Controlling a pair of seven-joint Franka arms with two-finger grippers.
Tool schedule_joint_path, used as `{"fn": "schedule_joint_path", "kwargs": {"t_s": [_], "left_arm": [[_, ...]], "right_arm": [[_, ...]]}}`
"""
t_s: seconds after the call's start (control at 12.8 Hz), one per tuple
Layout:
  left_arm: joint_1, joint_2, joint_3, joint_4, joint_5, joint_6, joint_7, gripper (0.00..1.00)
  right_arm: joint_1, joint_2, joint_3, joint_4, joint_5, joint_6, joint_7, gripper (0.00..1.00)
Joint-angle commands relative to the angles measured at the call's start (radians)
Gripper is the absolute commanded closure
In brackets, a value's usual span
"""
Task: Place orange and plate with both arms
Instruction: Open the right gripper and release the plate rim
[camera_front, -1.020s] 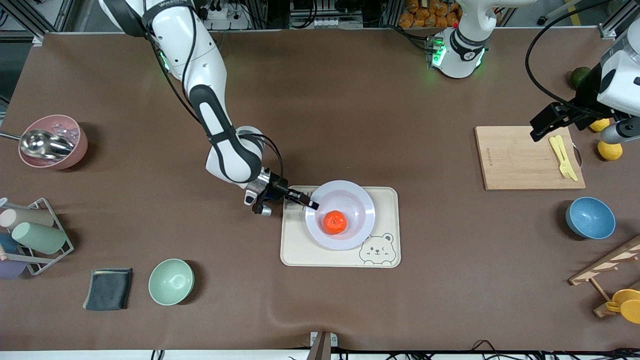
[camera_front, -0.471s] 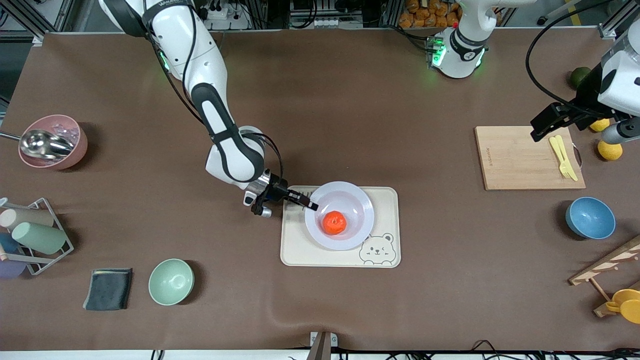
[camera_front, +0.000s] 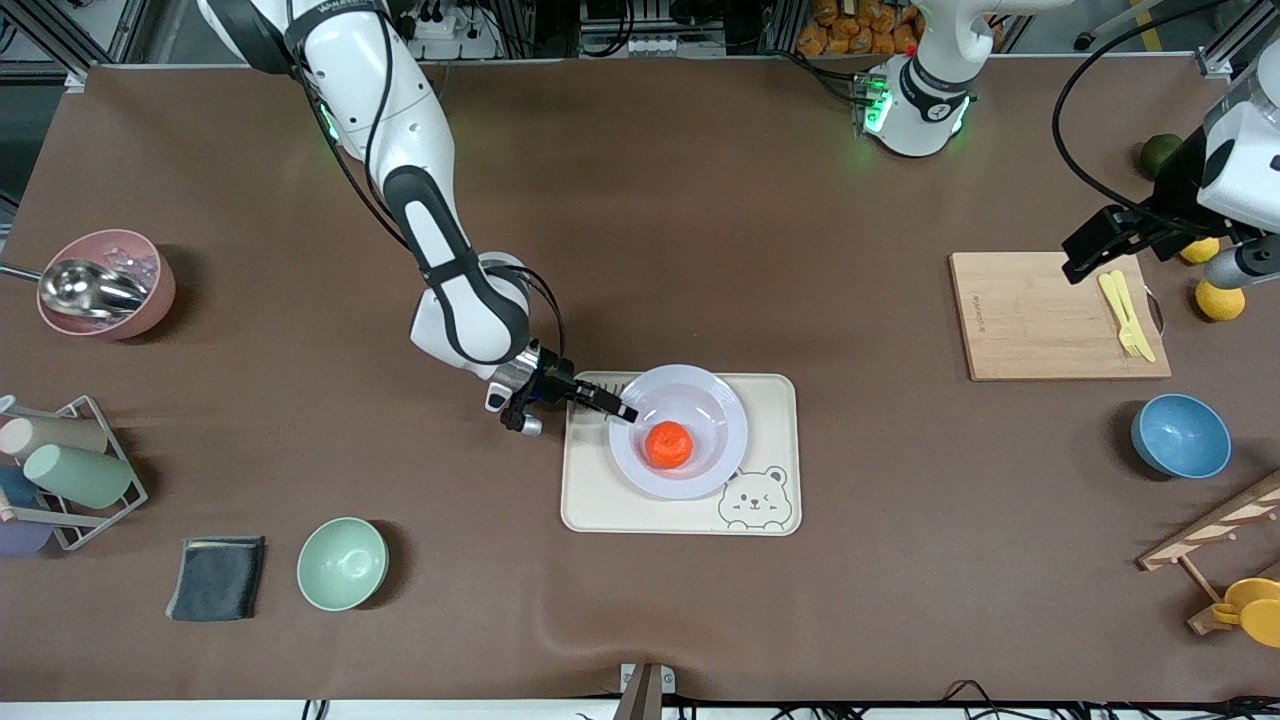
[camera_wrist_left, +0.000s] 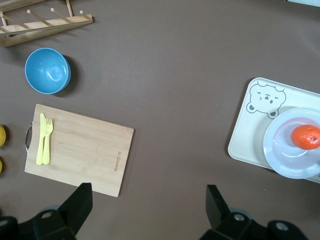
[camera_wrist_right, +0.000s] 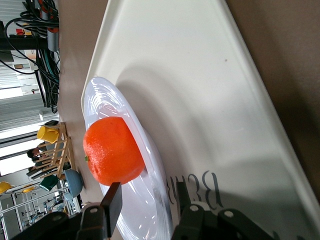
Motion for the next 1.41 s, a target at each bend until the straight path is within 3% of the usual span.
{"fn": "schedule_joint_path", "kwargs": {"t_s": [0.0,0.47,0.94,1.1,1.33], "left_arm": [[0.007,-0.015,0.001,-0.011,-0.017,-0.004,0.02,0.0],[0.007,-0.014,0.001,-0.01,-0.017,-0.004,0.022,0.0],[0.009,-0.012,0.001,-0.01,-0.017,-0.001,0.022,0.0],[0.013,-0.012,0.001,-0.011,-0.017,-0.001,0.022,0.0],[0.015,-0.012,0.001,-0.011,-0.021,-0.001,0.022,0.0]], "right_arm": [[-0.01,-0.004,0.009,0.012,-0.117,0.006,0.132,0.49],[-0.024,-0.02,0.008,0.017,-0.29,0.001,0.31,0.48],[-0.041,-0.047,0.009,0.048,-0.629,-0.023,0.67,0.43],[-0.068,-0.053,0.006,0.057,-0.686,-0.107,0.712,0.33],[-0.106,-0.096,0.005,0.049,-0.761,-0.196,0.742,0.3]]}}
